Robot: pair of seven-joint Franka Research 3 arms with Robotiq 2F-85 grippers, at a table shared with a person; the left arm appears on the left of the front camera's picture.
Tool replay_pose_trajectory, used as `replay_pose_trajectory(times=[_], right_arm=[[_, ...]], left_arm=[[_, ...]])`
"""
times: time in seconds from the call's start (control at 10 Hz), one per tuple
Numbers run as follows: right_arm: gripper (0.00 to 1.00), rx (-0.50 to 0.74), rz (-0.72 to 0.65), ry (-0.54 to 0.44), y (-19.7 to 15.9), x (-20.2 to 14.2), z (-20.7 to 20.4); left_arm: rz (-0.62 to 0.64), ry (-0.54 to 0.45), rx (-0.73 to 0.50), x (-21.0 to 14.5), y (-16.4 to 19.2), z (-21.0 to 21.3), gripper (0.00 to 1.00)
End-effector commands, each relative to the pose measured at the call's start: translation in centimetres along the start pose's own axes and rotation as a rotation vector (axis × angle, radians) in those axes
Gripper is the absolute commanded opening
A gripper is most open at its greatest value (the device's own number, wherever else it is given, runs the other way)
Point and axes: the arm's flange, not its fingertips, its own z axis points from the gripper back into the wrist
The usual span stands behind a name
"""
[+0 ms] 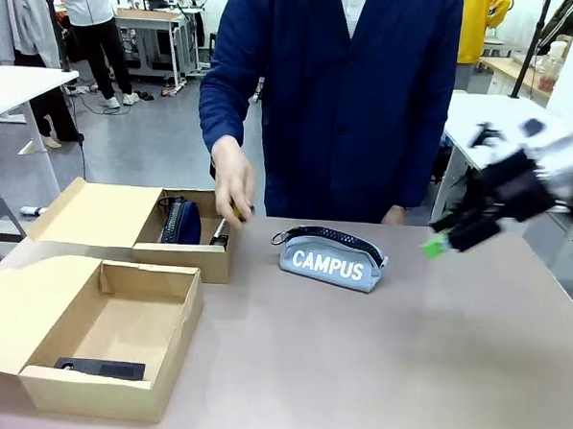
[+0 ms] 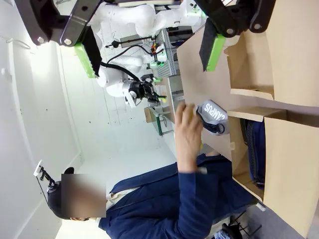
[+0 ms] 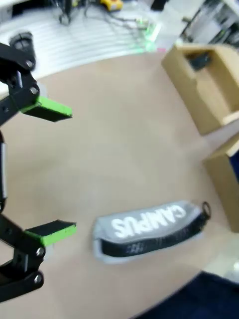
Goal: Place items inside the box.
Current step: Pick up a Pencil pouch or Stapler and place it inside the Mailer Box closest to the robot.
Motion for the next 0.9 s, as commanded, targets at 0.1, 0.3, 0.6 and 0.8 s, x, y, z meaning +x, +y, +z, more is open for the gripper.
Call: replay_pose_trajectory(times=[0.1, 0.3, 0.6, 0.8], right_arm=[[1.00, -0.080, 0.098, 0.143, -3.2, 6.7, -8.1], [1.00, -0.142, 0.147, 0.221, -4.8, 8.9, -12.0], [1.00, -0.186, 0.170, 0.323, -8.9, 10.7, -16.6], [1.00, -0.222, 0.191, 0.371, -10.5, 10.8, -18.4]], left_arm=[[-0.013, 0.000, -0.012, -0.2, -0.2, 0.0, 1.00], [-0.013, 0.000, -0.012, -0.2, -0.2, 0.0, 1.00], [-0.013, 0.000, -0.012, -0.2, -0.2, 0.0, 1.00], [-0.013, 0.000, -0.012, -0.2, -0.2, 0.0, 1.00]])
